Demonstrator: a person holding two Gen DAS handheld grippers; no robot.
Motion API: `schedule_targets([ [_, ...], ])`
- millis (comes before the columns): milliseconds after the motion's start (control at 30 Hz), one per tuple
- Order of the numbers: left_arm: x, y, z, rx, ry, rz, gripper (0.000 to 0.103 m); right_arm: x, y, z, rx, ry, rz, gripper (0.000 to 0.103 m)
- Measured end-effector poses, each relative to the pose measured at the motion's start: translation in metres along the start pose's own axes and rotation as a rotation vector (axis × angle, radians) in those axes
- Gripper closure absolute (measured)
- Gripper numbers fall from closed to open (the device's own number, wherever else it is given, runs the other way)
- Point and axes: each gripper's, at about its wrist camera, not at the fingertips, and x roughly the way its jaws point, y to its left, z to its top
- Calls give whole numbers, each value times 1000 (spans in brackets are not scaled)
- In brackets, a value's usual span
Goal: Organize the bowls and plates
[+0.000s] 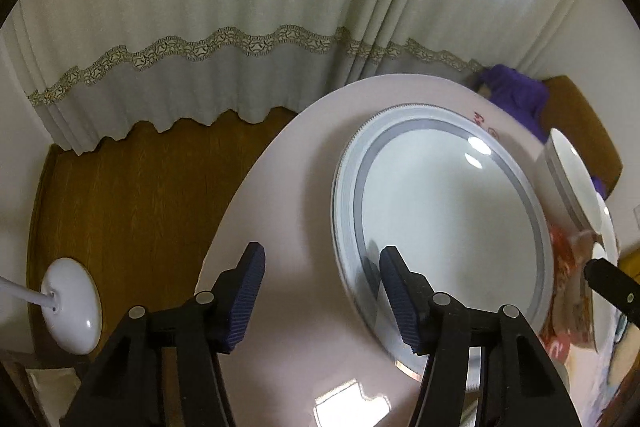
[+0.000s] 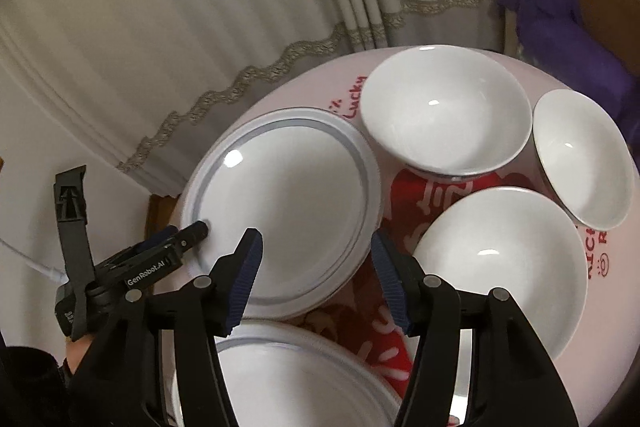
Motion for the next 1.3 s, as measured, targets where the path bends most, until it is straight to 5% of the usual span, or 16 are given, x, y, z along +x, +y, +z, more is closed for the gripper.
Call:
schedule_targets([
  [167,9,0,9,8,-20,-17,61,12,-2,6,-7,21,-34,41],
  [233,12,-2,9,12,-21,-71,83,16,-1,8,-18,26,-51,41],
  [633,7,27,-7,15,-54,-104,83,39,0,22,6,88,-113,38],
  [1300,8,2,-4,85,-43,-52,80,55,13,34,-33,164,-206,26],
])
